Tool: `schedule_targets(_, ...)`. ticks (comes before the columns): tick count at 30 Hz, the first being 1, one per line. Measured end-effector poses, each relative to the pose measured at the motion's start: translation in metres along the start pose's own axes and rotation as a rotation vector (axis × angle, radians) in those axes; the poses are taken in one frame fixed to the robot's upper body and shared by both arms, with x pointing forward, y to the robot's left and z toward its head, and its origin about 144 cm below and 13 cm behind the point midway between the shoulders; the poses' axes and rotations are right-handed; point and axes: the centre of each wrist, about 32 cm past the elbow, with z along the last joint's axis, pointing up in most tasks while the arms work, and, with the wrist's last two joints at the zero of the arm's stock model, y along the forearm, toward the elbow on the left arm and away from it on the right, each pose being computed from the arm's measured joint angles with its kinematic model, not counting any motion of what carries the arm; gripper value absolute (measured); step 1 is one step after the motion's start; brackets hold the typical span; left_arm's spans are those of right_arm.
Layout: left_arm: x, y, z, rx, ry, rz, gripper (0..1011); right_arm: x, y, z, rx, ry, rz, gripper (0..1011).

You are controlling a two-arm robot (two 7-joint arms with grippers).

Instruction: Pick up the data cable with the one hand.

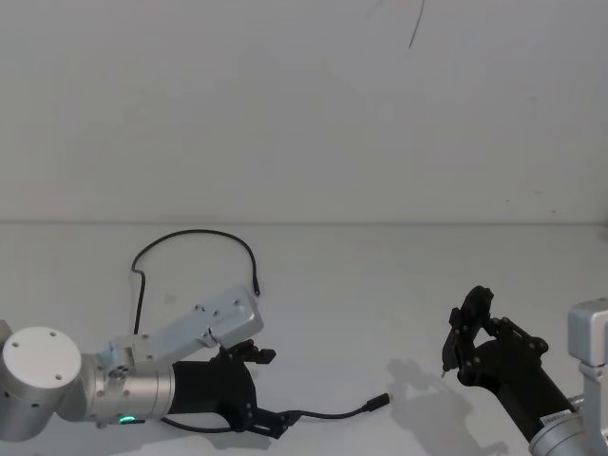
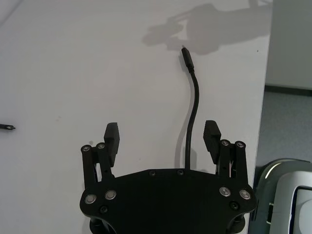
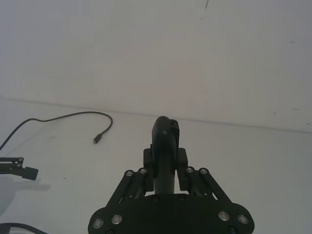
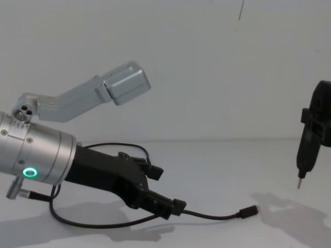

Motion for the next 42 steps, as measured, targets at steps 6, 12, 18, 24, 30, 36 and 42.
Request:
schedule_targets(6, -0.0004, -0.0028, 0.0001, 0.023, 0.001, -0.003, 1001, 0.0000, 0.0000, 0.0000, 0.000, 0.000, 0.000, 263)
schedule_targets(12, -0.0009, -0.0047, 0.0002, 0.042, 0.003, -0.005, 1001, 0.0000, 0.0000, 0.0000, 0.000, 0.000, 0.000, 263)
schedule_targets(18, -0.0012, -0.0058, 0.0004, 0.053, 0.004, -0.007, 913, 0.0000, 0.0000, 0.0000, 0.000, 0.000, 0.000, 263)
schedule_targets(24, -0.0014, -0.0065, 0.0004, 0.060, 0.004, -0.008, 765, 0.0000, 0.0000, 0.0000, 0.000, 0.000, 0.000, 263)
schedule_targets(30, -0.0016, -0.0070, 0.0003, 0.064, 0.004, -0.009, 571, 0.0000, 0.0000, 0.0000, 0.000, 0.000, 0.000, 263)
schedule_targets(36, -0.0016, -0.0073, 0.0004, 0.066, 0.004, -0.009, 383, 0.0000, 0.0000, 0.0000, 0.000, 0.000, 0.000, 263)
schedule_targets(42, -0.0016, -0.0075, 0.0006, 0.068, 0.004, -0.009, 190, 0.0000, 0.0000, 0.0000, 0.000, 0.000, 0.000, 263)
